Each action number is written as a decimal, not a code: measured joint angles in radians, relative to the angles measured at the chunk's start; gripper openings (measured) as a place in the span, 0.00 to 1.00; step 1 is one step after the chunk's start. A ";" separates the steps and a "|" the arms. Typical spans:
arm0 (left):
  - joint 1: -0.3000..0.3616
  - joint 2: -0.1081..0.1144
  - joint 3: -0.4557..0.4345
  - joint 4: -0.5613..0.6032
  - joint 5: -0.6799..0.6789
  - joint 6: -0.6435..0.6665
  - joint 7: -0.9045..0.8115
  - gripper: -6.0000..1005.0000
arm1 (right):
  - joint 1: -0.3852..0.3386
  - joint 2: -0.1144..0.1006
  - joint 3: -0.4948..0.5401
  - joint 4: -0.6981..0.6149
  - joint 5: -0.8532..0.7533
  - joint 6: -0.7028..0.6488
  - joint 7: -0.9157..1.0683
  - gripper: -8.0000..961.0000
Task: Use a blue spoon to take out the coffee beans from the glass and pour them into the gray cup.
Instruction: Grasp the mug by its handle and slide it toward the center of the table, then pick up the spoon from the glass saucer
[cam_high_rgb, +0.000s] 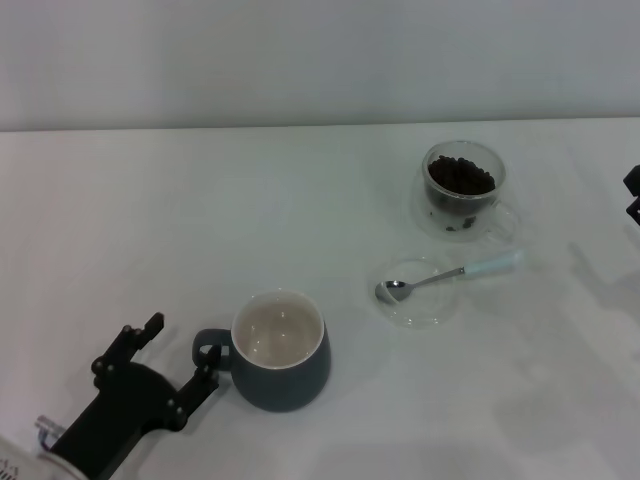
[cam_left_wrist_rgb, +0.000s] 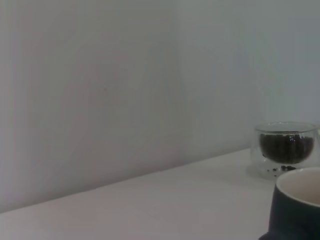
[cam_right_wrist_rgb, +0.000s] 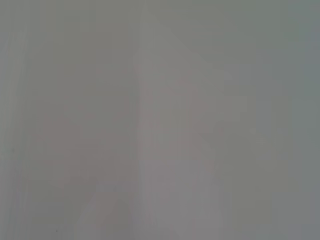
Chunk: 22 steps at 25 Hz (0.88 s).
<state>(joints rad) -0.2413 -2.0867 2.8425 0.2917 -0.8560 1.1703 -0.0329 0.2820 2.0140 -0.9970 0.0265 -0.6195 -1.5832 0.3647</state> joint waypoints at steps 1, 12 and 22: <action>0.003 0.000 0.000 0.000 0.000 0.005 0.000 0.78 | 0.000 0.000 0.000 0.004 0.000 0.000 0.014 0.91; 0.111 0.003 -0.010 -0.011 -0.017 0.150 -0.003 0.78 | -0.009 -0.002 -0.021 0.049 -0.017 0.160 0.648 0.91; 0.159 0.003 -0.011 -0.026 -0.152 0.260 -0.004 0.78 | -0.014 0.001 -0.031 0.082 -0.180 0.176 0.898 0.91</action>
<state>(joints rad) -0.0818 -2.0841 2.8317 0.2661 -1.0076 1.4302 -0.0369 0.2685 2.0148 -1.0278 0.1086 -0.7996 -1.4075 1.2629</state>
